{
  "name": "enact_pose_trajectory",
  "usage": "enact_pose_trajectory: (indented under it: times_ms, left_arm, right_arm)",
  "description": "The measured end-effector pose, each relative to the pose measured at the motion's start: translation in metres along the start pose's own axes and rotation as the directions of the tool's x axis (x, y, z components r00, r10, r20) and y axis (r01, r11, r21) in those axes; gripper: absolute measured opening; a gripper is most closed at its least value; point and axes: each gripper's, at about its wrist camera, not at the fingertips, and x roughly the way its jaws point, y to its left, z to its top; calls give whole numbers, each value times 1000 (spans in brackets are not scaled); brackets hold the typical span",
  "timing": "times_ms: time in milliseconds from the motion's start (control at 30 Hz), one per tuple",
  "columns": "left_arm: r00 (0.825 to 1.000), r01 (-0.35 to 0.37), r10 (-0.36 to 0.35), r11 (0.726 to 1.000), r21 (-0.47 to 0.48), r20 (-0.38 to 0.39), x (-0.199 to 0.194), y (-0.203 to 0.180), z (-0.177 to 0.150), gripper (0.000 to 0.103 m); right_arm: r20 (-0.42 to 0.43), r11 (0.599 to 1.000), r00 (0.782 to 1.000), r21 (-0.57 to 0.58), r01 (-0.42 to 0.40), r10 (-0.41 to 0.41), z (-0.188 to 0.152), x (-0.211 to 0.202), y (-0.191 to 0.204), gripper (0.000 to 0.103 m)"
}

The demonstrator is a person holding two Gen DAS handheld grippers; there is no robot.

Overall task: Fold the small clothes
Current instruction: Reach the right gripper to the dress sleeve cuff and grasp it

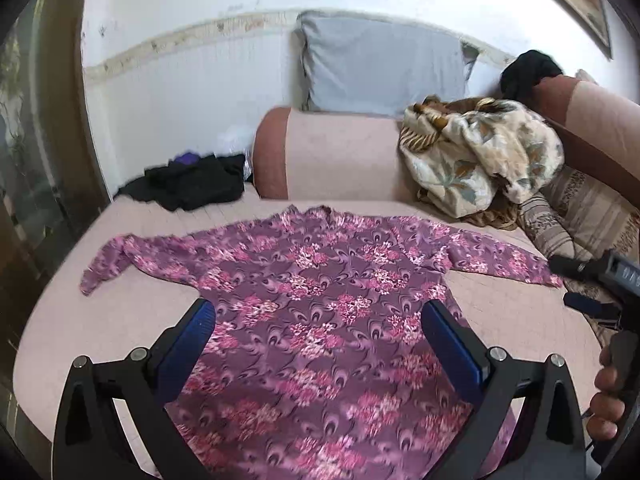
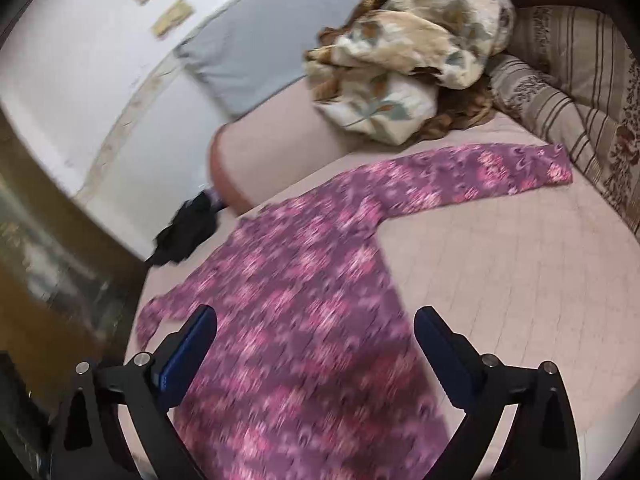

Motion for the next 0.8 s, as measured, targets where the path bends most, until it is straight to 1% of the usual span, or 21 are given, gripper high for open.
enact_pose_trajectory:
  times_ms: [33,133,167,233,267,333,400,433,467,500,533,567,600,633,700,733,767,800]
  left_arm:
    - [1000,3,-3,1000,1,-22,13,-3,3,102]
    - [996,-1,1,1000,8,-87,61,-16,13,102]
    - [993,17,-15,1000,15,-114,82,-24,16,102]
    - [985,55,-50,998,24,-164,112,-34,18,102]
    - [974,101,-95,995,19,-204,131,-40,17,102]
    - [964,136,-125,990,33,-234,153,-46,11,102]
    - [961,132,-119,991,36,-249,168,-44,0,102]
    - [957,118,-107,993,24,-268,175,-40,-6,102]
    - [940,122,-115,993,3,-320,185,-36,-14,102]
    - [923,137,-133,991,-16,-361,191,-32,-19,102]
    - [908,144,-144,989,-29,-393,196,-29,-22,102]
    - [895,155,-165,986,-58,-415,200,-26,-25,102]
    - [891,160,-177,984,-76,-418,202,-23,-27,102]
    - [891,163,-184,983,-87,-416,203,-21,-28,102]
    - [880,174,-200,980,-99,-430,202,-22,-32,102]
    - [876,184,-212,977,-104,-433,201,-24,-33,102]
    - [874,191,-218,976,-104,-433,198,-25,-36,102]
    - [873,197,-222,975,-102,-434,193,-27,-38,102]
  right_arm:
    - [2,1000,1000,19,-11,11,11,8,-5,101]
    - [-2,997,1000,78,6,-6,42,31,-26,101]
    - [-6,995,1000,99,3,-2,57,44,-38,101]
    - [-14,992,1000,120,23,-21,73,64,-59,101]
    - [-13,990,999,132,42,-41,84,76,-74,101]
    - [-13,985,997,156,76,-75,94,95,-101,100]
    - [-37,970,992,210,123,-118,99,115,-140,97]
    - [-62,962,989,230,144,-133,100,120,-152,92]
    - [-97,950,983,259,175,-154,101,125,-174,89]
    - [-100,939,979,283,197,-175,100,123,-191,85]
    - [-105,923,975,317,219,-196,99,120,-204,85]
    - [-113,880,971,409,240,-212,97,113,-229,84]
    - [-103,859,974,459,226,-201,95,109,-242,84]
    - [-79,817,979,541,200,-188,94,106,-263,84]
    - [-68,757,975,619,207,-211,91,106,-287,81]
    - [-58,740,975,642,201,-214,90,108,-293,80]
    - [-26,710,976,681,176,-217,91,110,-300,80]
    - [-11,700,974,693,171,-227,96,111,-301,80]
